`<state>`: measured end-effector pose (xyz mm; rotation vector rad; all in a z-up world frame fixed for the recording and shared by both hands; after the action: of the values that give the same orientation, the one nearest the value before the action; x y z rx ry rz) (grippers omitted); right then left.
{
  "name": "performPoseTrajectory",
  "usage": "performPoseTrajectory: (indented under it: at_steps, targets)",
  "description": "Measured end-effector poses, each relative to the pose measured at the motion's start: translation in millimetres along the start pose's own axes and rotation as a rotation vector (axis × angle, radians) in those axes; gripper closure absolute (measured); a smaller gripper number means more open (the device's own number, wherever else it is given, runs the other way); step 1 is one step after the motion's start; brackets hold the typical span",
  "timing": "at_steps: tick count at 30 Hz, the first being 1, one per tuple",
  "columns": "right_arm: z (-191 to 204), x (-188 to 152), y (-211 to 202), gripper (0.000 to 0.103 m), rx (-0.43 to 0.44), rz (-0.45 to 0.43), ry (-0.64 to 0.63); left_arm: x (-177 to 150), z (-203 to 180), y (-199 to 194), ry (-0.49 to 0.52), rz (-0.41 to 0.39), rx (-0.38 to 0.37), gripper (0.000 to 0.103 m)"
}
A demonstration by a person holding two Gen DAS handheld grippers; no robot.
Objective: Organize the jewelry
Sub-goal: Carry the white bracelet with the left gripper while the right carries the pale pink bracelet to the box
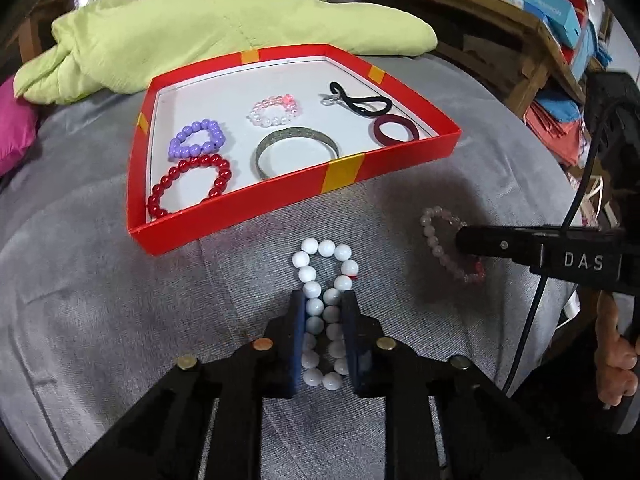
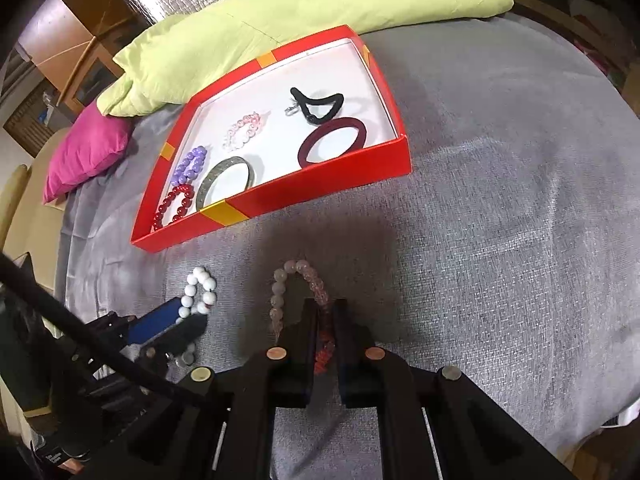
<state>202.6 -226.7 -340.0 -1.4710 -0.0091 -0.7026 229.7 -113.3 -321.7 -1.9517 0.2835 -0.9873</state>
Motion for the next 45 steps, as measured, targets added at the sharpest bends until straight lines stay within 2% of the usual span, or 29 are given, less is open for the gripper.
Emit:
performPoseTrajectory:
  at_steps: [5, 6, 11, 19, 24, 26, 28, 30, 32, 33, 34, 35, 36, 37, 39, 41, 45]
  targets:
    - [0.5, 1.1, -0.9, 0.094, 0.002, -0.009, 0.004, 0.8, 3.2, -5.3, -0.008, -0.012, -0.001, 0.087]
    - [0.9, 1.0, -1.1, 0.093, 0.003, -0.011, 0.004, 1.5, 3.7, -7.3, -0.012, -0.017, -0.005, 0.093]
    - [2.8, 6.6, -4.5, 0.093, -0.003, -0.042, -0.011, 4.3, 8.3, -17.3, -0.018, -0.035, 0.004, 0.093]
    - [-3.0, 16.8, -25.7, 0.093, 0.034, -0.115, 0.015, 10.8, 8.0, -43.0, -0.02, -0.099, -0.012, 0.093]
    - [-6.9, 17.8, -31.4, 0.093, 0.07, -0.107, 0.036, 17.6, 2.7, -62.6, -0.003, -0.152, -0.012, 0.093]
    - [-5.4, 16.6, -31.2, 0.089, 0.077, -0.099, 0.023, 20.1, -0.4, -68.9, 0.006, -0.169, -0.02, 0.093]
    - [-3.2, 13.3, -26.5, 0.064, 0.067, -0.083, -0.001, 21.5, -0.7, -73.7, 0.009, -0.179, -0.02, 0.093]
    - [-3.3, 10.5, -21.0, 0.053, 0.024, -0.084, -0.029, 22.6, -0.7, -77.6, 0.011, -0.186, -0.017, 0.093]
    - [-0.1, 6.9, -11.8, 0.053, -0.026, -0.079, -0.084, 24.2, -2.2, -81.3, 0.009, -0.198, -0.024, 0.093]
    - [2.5, 4.6, -7.4, 0.057, -0.047, -0.075, -0.113, 25.1, -2.9, -82.9, 0.011, -0.202, -0.022, 0.093]
    - [5.4, 2.8, -3.5, 0.064, -0.083, -0.082, -0.156, 25.5, -3.5, -83.9, 0.012, -0.205, -0.021, 0.093]
    - [8.3, 2.1, -1.4, 0.071, -0.155, -0.115, -0.226, 25.7, -4.2, -84.0, 0.011, -0.208, -0.023, 0.093]
    - [11.0, 2.1, -1.4, 0.088, -0.202, -0.148, -0.277, 25.7, -4.4, -84.1, 0.009, -0.208, -0.027, 0.093]
    - [14.9, 0.8, -1.6, 0.095, -0.213, -0.162, -0.31, 25.8, -4.2, -83.5, 0.008, -0.207, -0.028, 0.093]
    - [18.0, 1.4, -5.8, 0.095, -0.219, -0.191, -0.331, 26.6, -3.1, -83.9, 0.013, -0.209, -0.024, 0.093]
    - [15.7, 6.9, -16.5, 0.095, -0.201, -0.221, -0.297, 26.5, -0.9, -86.9, -0.001, -0.215, -0.028, 0.093]
    - [15.8, 13.0, -43.9, 0.095, -0.049, -0.231, -0.206, 28.8, -3.5, -93.7, -0.002, -0.24, -0.048, 0.093]
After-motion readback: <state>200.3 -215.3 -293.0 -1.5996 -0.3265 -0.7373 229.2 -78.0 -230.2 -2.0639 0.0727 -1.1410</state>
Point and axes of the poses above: each gripper's, at about its wrist camera, not at the fingertips, and y roughly the way its jaws point, z to its left, x to its top, the point moved 10 cm from there along y, roughly the way its jaws point, and after that the axes turned 14 degrees about -x, right-handed, at the moved point
